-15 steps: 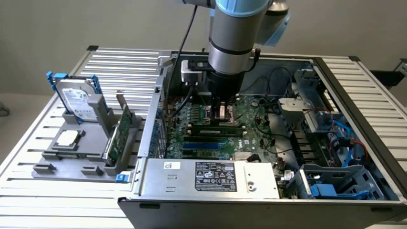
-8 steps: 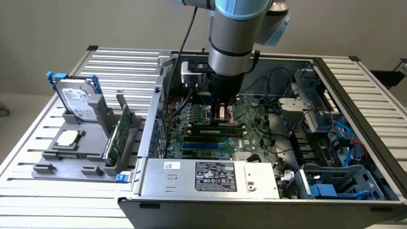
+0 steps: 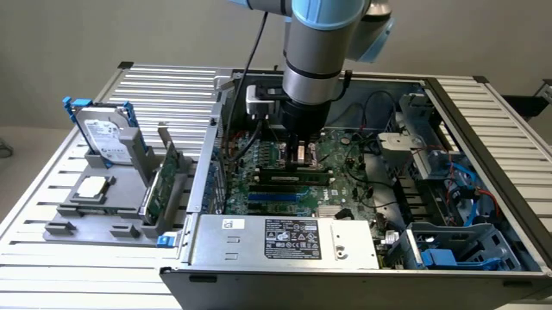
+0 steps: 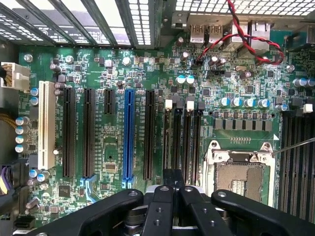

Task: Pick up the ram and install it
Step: 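Press down the ram until it locks into place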

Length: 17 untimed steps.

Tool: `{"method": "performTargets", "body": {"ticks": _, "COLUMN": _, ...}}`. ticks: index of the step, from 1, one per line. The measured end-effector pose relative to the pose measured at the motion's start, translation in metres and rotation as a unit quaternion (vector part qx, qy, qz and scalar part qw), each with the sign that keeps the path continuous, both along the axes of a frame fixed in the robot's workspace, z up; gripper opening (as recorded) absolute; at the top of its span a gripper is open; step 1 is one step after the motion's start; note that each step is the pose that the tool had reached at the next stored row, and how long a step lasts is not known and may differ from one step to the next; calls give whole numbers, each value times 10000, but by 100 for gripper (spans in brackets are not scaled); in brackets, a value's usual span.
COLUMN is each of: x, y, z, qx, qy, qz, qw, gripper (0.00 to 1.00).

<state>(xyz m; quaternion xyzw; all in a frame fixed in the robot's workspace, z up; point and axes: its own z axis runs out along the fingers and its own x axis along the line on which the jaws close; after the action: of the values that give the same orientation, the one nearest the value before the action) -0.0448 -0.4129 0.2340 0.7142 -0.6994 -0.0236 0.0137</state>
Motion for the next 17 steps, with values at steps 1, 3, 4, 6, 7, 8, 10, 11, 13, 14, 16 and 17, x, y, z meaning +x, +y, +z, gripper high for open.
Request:
{"method": "performTargets", "body": {"ticks": 1, "x": 2, "y": 2, "z": -3, "qx": -1, "qy": 0, "qz": 0, "qw": 10000, "gripper": 11}}
{"method": "performTargets", "body": {"ticks": 3, "x": 5, "y": 6, "z": -12, "qx": 0, "qy": 0, "qz": 0, "qw": 10000, "gripper": 11}}
{"method": "performTargets", "body": {"ticks": 4, "x": 5, "y": 8, "z": -18, "qx": 1, "qy": 0, "qz": 0, "qw": 10000, "gripper": 11}}
{"method": "performTargets", "body": {"ticks": 6, "x": 5, "y": 11, "z": -29, "qx": 0, "qy": 0, "qz": 1, "qw": 10000, "gripper": 11}}
{"method": "performTargets", "body": {"ticks": 7, "x": 5, "y": 13, "z": -36, "qx": 0, "qy": 0, "qz": 0, "qw": 10000, "gripper": 11}}
{"method": "performTargets", "body": {"ticks": 8, "x": 5, "y": 15, "z": -43, "qx": 0, "qy": 0, "qz": 0, "qw": 10000, "gripper": 11}}
{"method": "performTargets", "body": {"ticks": 10, "x": 4, "y": 19, "z": -56, "qx": -3, "qy": 2, "qz": 0, "qw": 10000, "gripper": 11}}
{"method": "performTargets", "body": {"ticks": 11, "x": 4, "y": 21, "z": -63, "qx": -4, "qy": 2, "qz": 0, "qw": 10000, "gripper": 11}}
{"method": "performTargets", "body": {"ticks": 13, "x": 5, "y": 24, "z": -78, "qx": -2, "qy": 0, "qz": 1, "qw": 10000, "gripper": 11}}
{"method": "performTargets", "body": {"ticks": 14, "x": 5, "y": 25, "z": -85, "qx": 0, "qy": 0, "qz": 0, "qw": 10000, "gripper": 11}}
{"method": "performTargets", "body": {"ticks": 16, "x": 5, "y": 25, "z": -92, "qx": -3, "qy": 2, "qz": 1, "qw": 10000, "gripper": 11}}
{"method": "performTargets", "body": {"ticks": 17, "x": 4, "y": 25, "z": -96, "qx": -4, "qy": 2, "qz": 0, "qw": 10000, "gripper": 11}}
